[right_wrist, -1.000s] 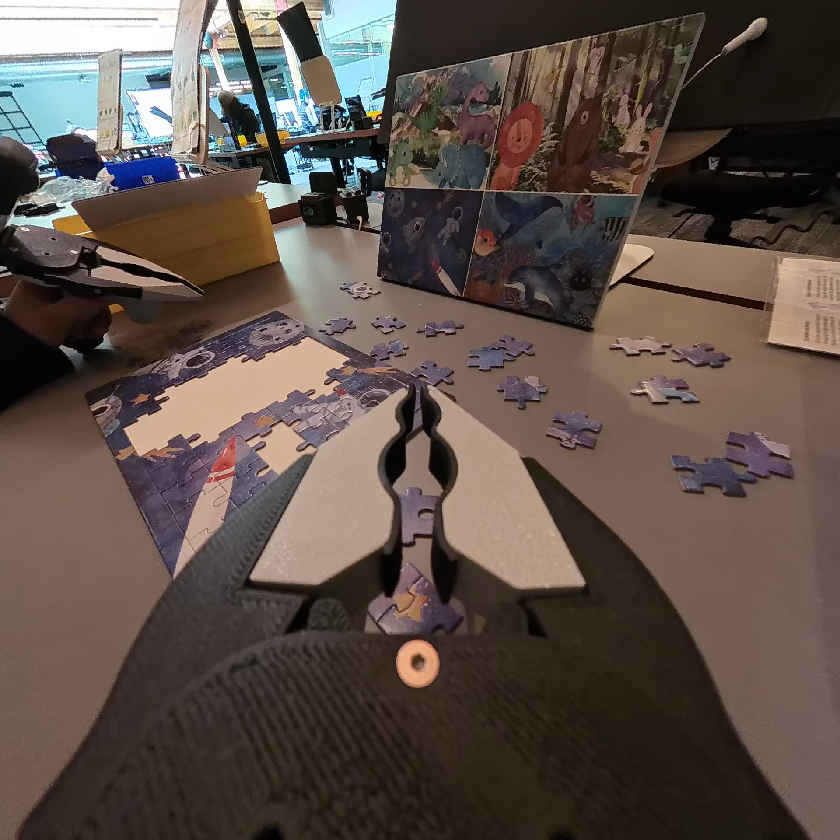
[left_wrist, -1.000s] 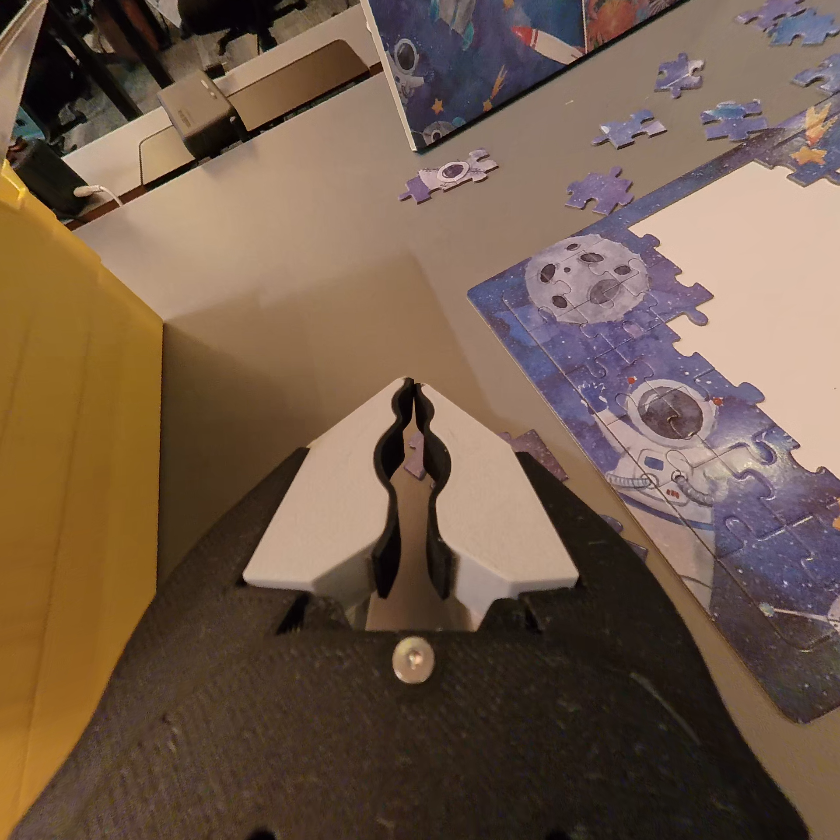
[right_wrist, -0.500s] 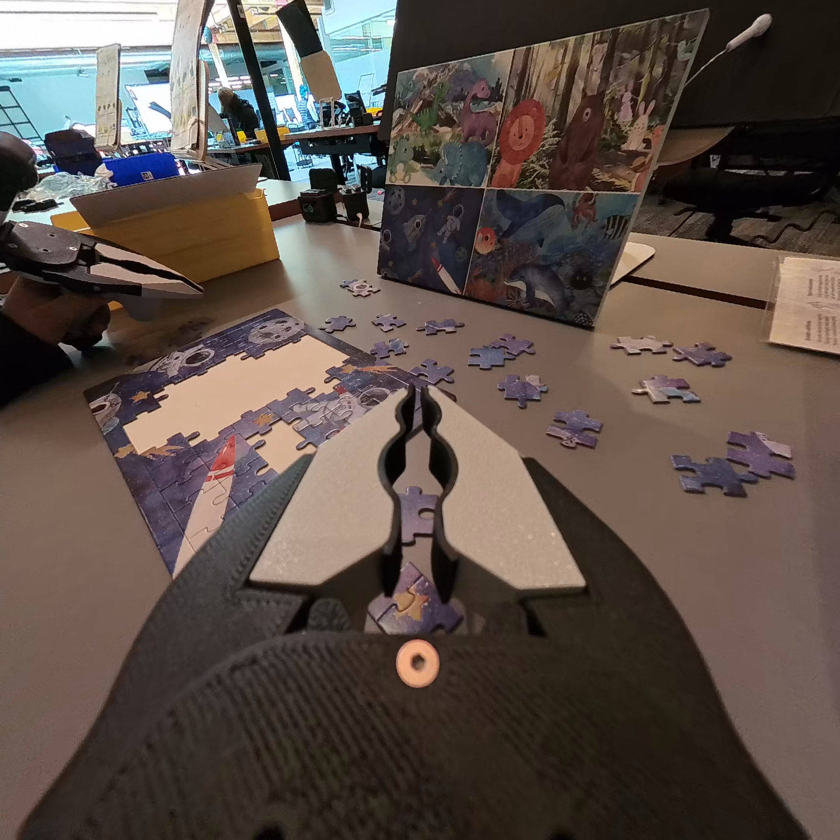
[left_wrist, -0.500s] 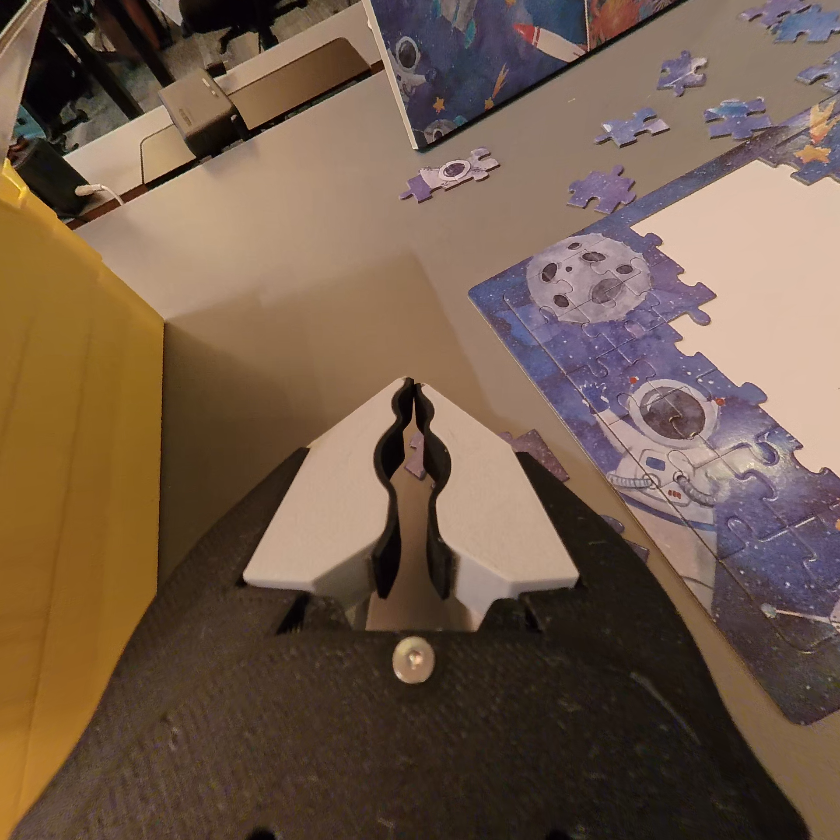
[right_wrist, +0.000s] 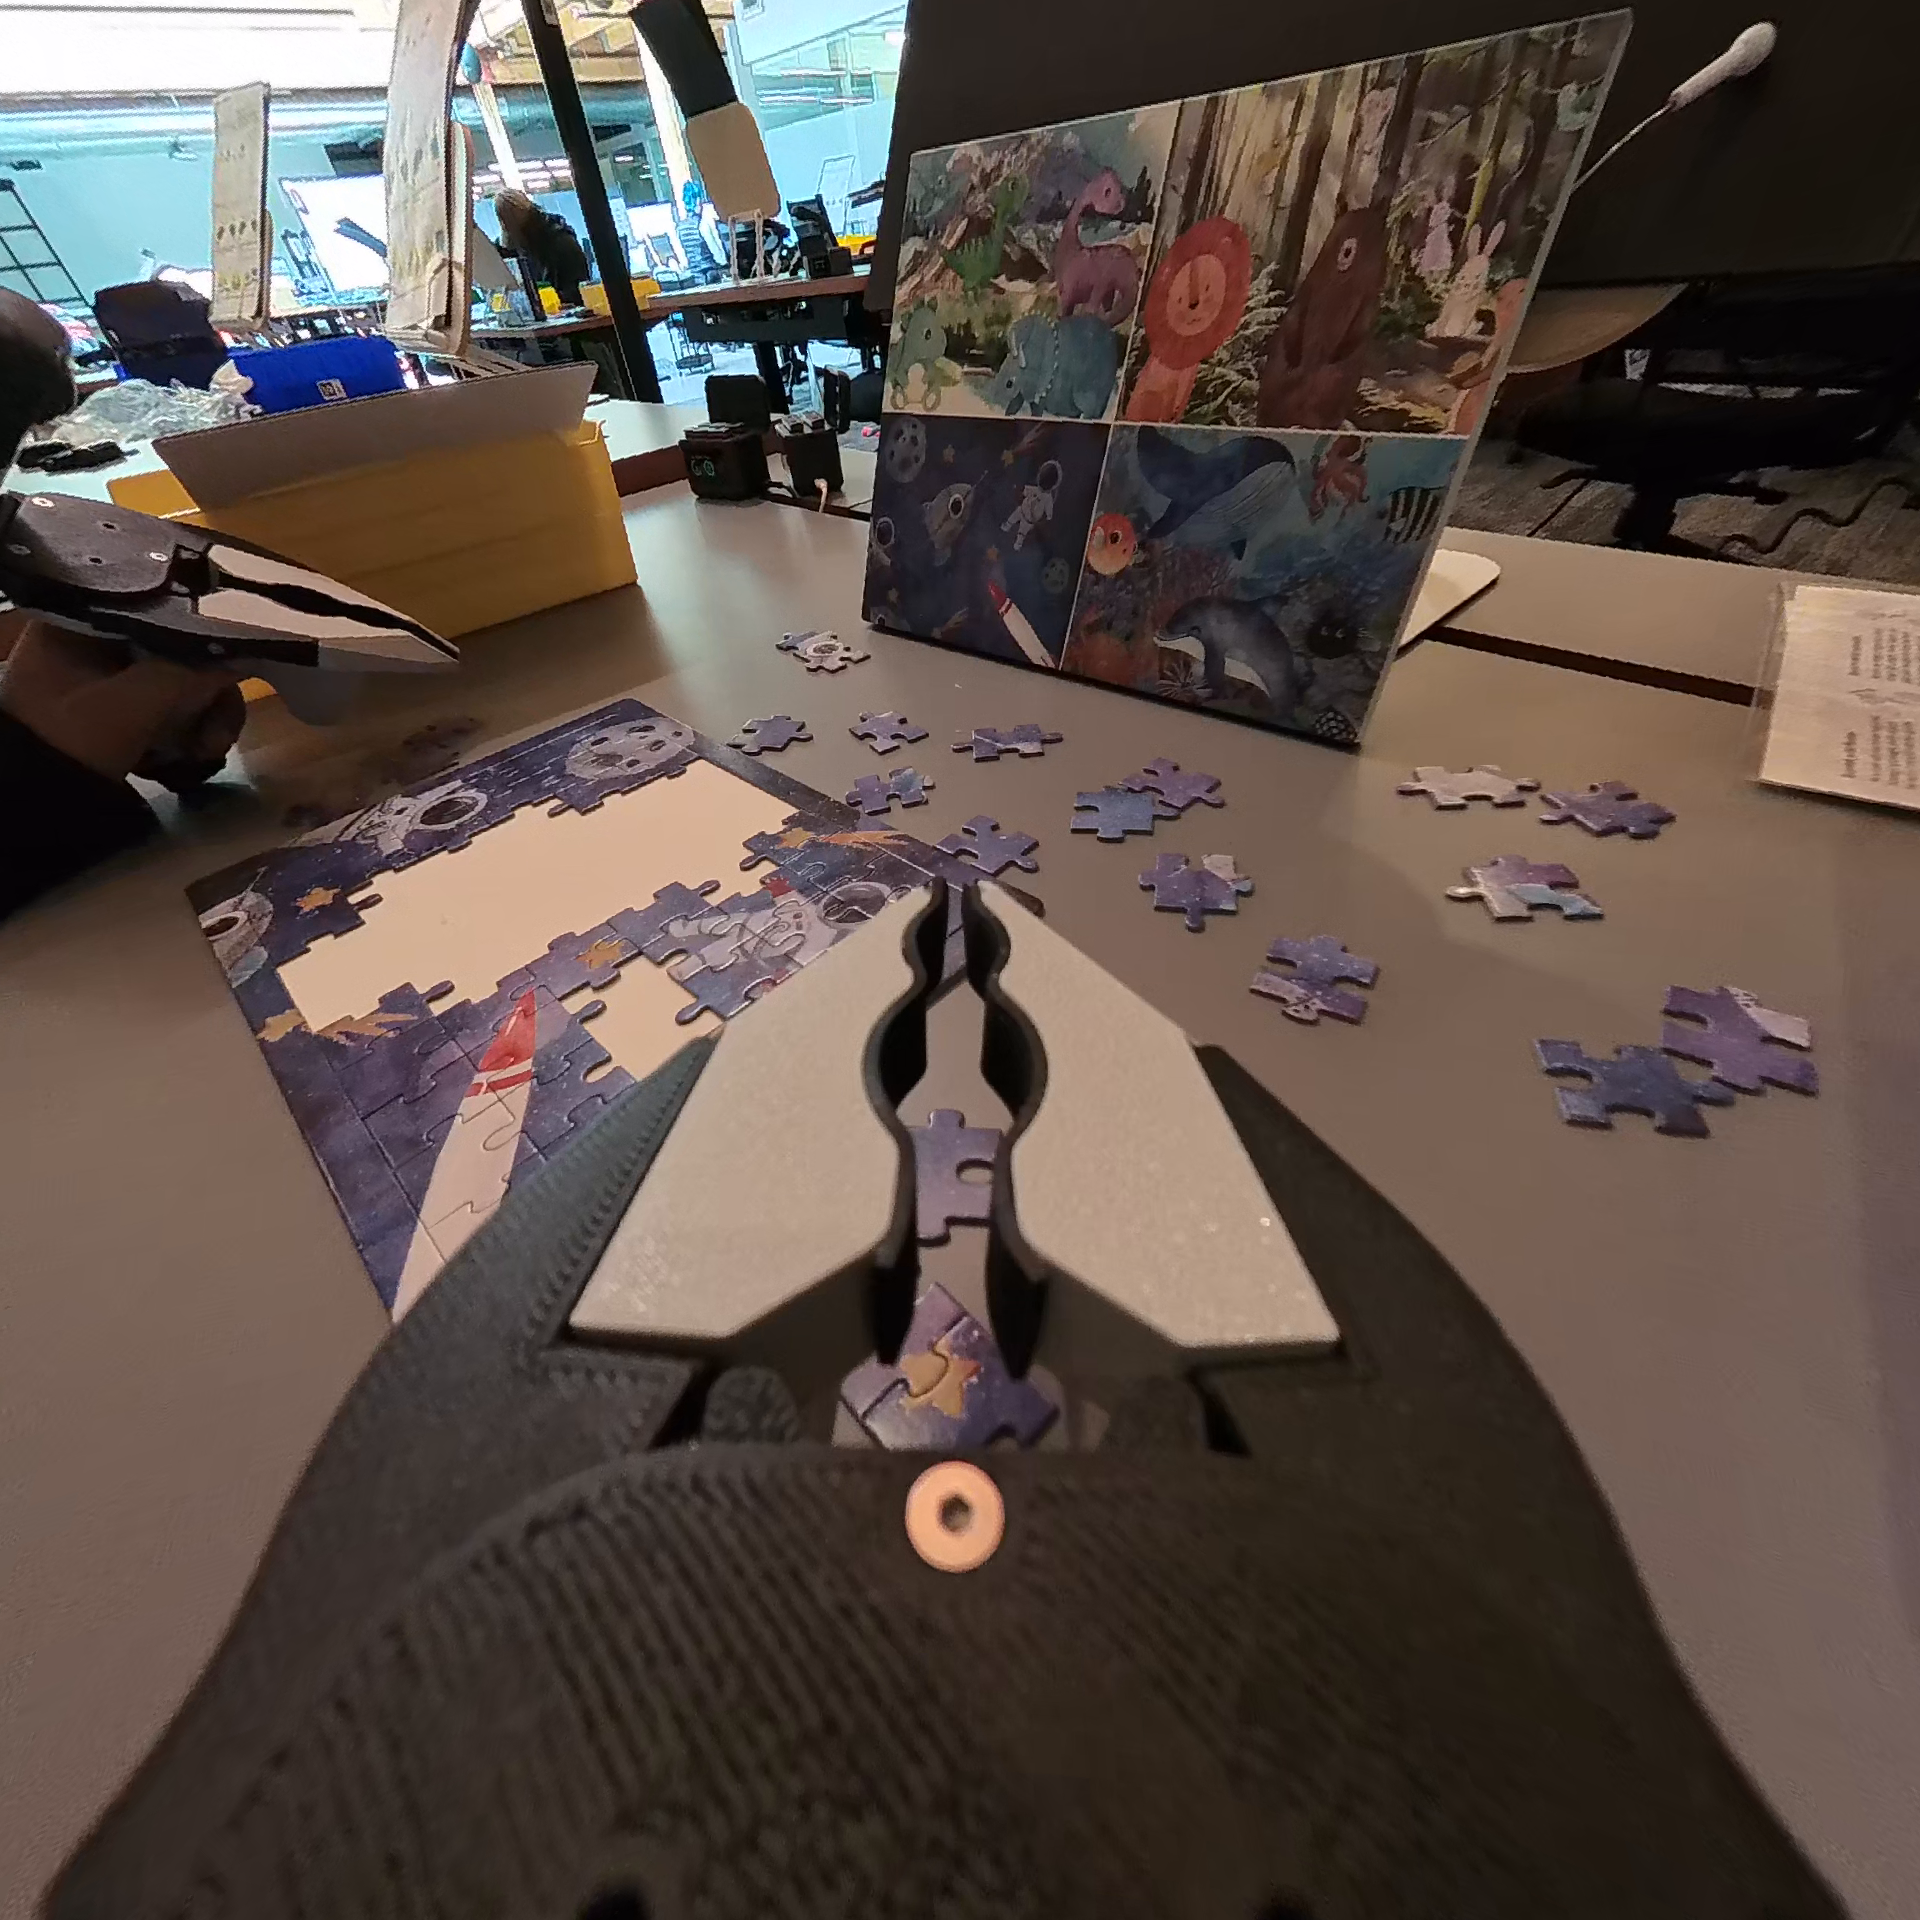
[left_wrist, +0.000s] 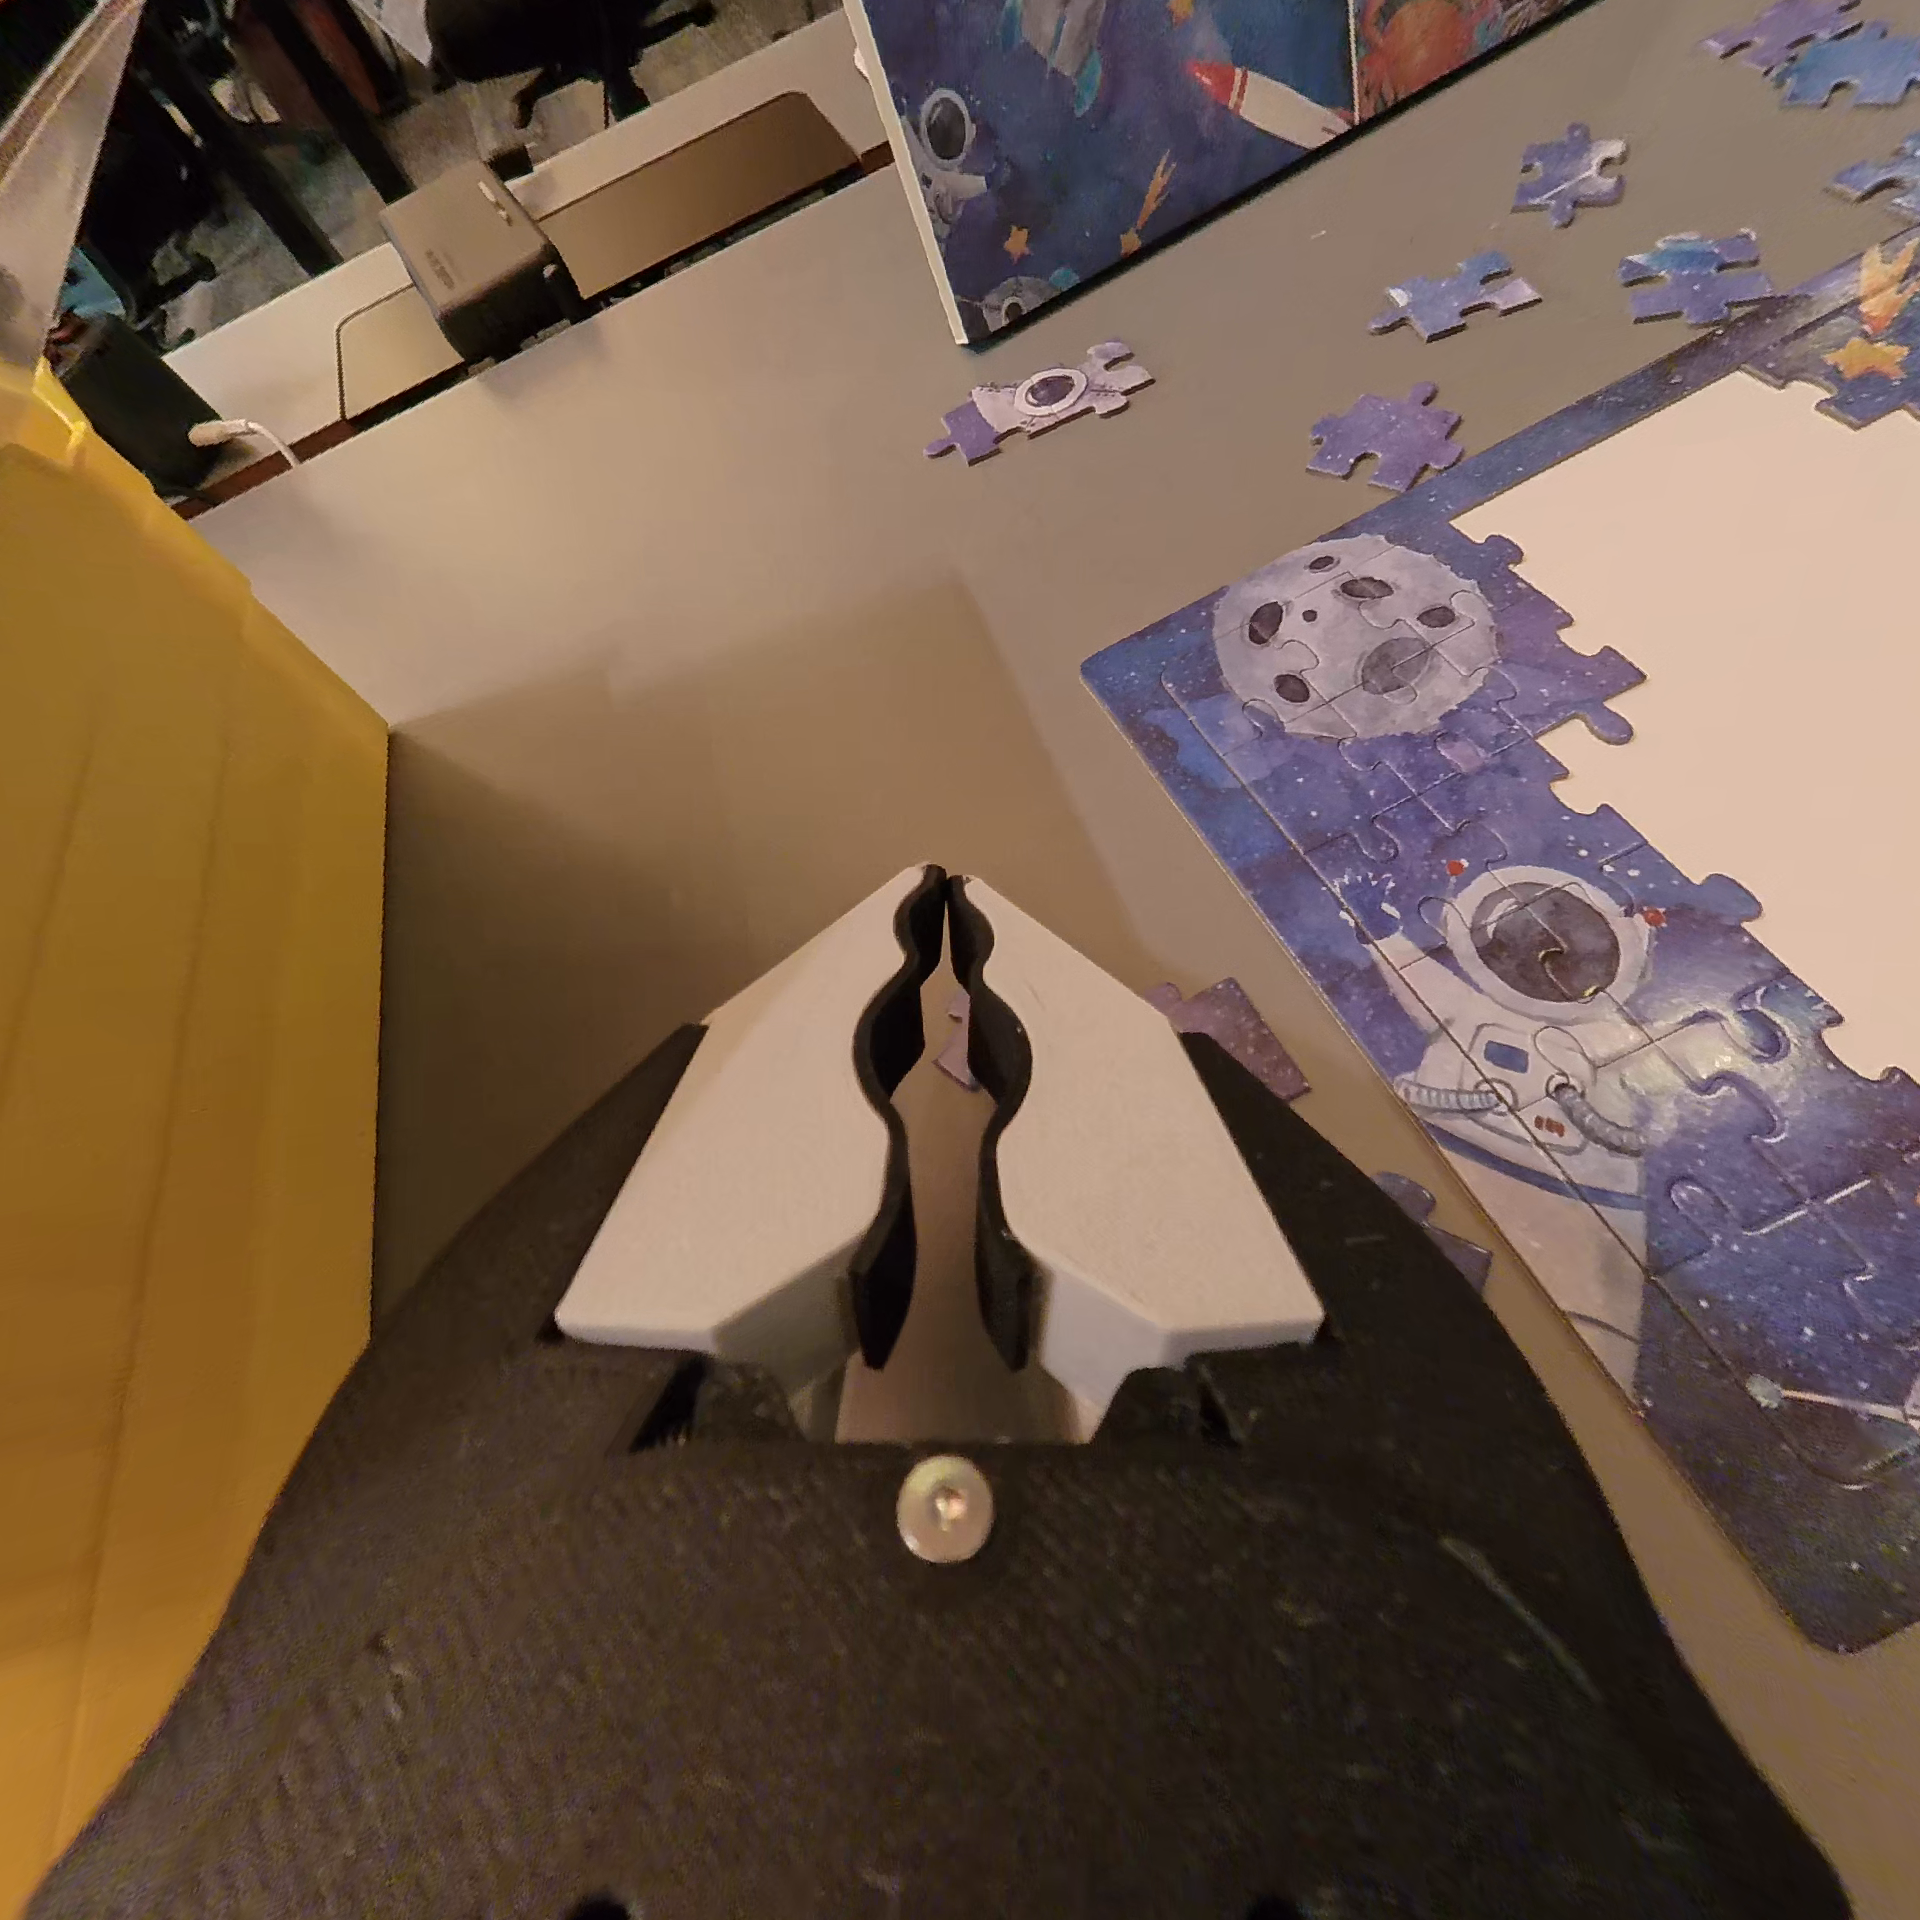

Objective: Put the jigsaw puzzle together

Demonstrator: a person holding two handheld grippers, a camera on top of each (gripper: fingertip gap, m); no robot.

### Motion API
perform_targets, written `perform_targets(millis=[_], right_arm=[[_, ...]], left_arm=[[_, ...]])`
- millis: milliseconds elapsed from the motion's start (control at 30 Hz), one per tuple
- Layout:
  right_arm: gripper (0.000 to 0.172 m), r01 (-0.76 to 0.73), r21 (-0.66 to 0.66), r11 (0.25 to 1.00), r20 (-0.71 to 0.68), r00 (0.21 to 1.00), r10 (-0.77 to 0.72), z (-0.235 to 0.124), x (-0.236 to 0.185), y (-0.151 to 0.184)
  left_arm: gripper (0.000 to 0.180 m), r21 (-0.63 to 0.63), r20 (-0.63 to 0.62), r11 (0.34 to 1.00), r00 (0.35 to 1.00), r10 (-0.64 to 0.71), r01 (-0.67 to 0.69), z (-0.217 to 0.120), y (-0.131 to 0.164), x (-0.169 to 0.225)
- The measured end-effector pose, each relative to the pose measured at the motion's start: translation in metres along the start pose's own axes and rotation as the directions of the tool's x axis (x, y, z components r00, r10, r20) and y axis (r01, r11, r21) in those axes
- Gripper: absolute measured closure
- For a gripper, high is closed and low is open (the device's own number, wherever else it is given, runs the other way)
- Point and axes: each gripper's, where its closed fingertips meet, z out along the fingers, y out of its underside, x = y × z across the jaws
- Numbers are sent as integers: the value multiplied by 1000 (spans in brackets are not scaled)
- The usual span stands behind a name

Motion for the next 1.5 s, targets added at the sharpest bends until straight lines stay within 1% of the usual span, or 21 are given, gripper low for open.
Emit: perform_targets(millis=[467, 567, 733, 833, 1500], right_arm=[[171, 4, -3, 1000, -1, 1000, -4, 0, 0, 0], [171, 4, -4, 1000, -1, 1000, -4, 0, 0, 1], [170, 6, -7, 1000, -1, 1000, -6, 1, -1, 1], [170, 8, -8, 1000, -2, 1000, -8, 1, -1, 1], [170, 14, -19, 1000, -2, 1000, -14, 2, -1, 3]], left_arm=[[180, 0, -12, 1000, 1000, 16, -16, 0, 0, 3], [176, 6, -23, 1000, 1000, 21, -21, 0, -1, 5], [165, 28, -51, 999, 999, 18, -16, -2, -4, 8], [163, 40, -66, 999, 998, 7, -4, -4, -5, 9], [164, 74, -55, 997, 998, -11, 15, -8, -10, 6]])
